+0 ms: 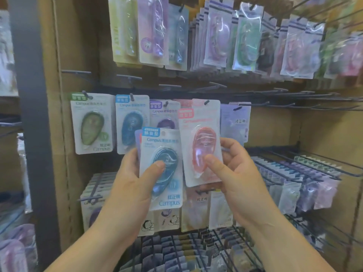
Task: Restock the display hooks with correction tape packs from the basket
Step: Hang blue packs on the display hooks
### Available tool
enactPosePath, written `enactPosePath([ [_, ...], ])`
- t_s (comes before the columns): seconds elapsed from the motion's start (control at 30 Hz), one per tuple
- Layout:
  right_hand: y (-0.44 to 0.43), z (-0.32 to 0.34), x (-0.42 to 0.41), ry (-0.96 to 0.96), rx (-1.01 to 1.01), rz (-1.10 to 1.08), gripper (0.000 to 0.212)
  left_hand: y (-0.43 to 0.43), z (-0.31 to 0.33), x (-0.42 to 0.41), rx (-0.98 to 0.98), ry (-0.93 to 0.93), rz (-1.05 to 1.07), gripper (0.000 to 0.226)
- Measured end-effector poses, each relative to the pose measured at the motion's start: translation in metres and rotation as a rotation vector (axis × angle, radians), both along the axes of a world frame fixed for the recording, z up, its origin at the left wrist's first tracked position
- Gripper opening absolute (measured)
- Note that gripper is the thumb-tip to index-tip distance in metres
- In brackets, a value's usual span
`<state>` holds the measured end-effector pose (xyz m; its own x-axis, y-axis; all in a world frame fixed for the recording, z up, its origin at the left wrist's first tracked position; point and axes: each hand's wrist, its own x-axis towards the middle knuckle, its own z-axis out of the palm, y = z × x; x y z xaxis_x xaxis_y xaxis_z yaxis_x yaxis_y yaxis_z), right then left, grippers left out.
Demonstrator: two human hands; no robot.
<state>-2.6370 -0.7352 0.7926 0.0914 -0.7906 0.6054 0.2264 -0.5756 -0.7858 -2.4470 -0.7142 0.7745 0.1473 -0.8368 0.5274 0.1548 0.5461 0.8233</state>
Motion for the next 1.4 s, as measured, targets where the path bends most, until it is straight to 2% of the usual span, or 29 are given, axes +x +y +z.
enactPosePath([
  [0.13, -0.018, 0.012, -0.021, -0.042, -0.022, -0.046, 0.033, -0.007, 0.003, -0.004, -0.008, 0.031, 0.050, 0.040],
  [0.27, -0.033, 0.024, -0.028, 0.012, -0.032, -0.053, 0.027, -0.010, 0.006, -0.011, -0.028, 0.035, 0.109, 0.046],
  [0.4, -0.048, 0.027, -0.025, 0.052, -0.005, -0.065, 0.026, -0.012, 0.009, -0.017, -0.034, 0.049, 0.145, 0.033],
  [0.7, -0.062, 0.019, -0.023, 0.020, -0.021, -0.038, 0.027, -0.011, 0.010, -0.020, -0.029, 0.090, 0.192, 0.030],
  [0.87, -0.066, 0.024, -0.017, 0.016, -0.021, -0.088, 0.020, -0.010, 0.010, -0.017, -0.024, 0.085, 0.196, 0.028],
  [1.03, -0.066, 0.026, -0.012, -0.015, -0.014, -0.105, 0.019, -0.011, 0.009, -0.014, -0.021, 0.082, 0.178, 0.032],
  [1.4, -0.062, 0.031, -0.009, -0.033, 0.024, -0.133, 0.018, -0.010, 0.009, -0.011, -0.019, 0.077, 0.194, 0.027],
])
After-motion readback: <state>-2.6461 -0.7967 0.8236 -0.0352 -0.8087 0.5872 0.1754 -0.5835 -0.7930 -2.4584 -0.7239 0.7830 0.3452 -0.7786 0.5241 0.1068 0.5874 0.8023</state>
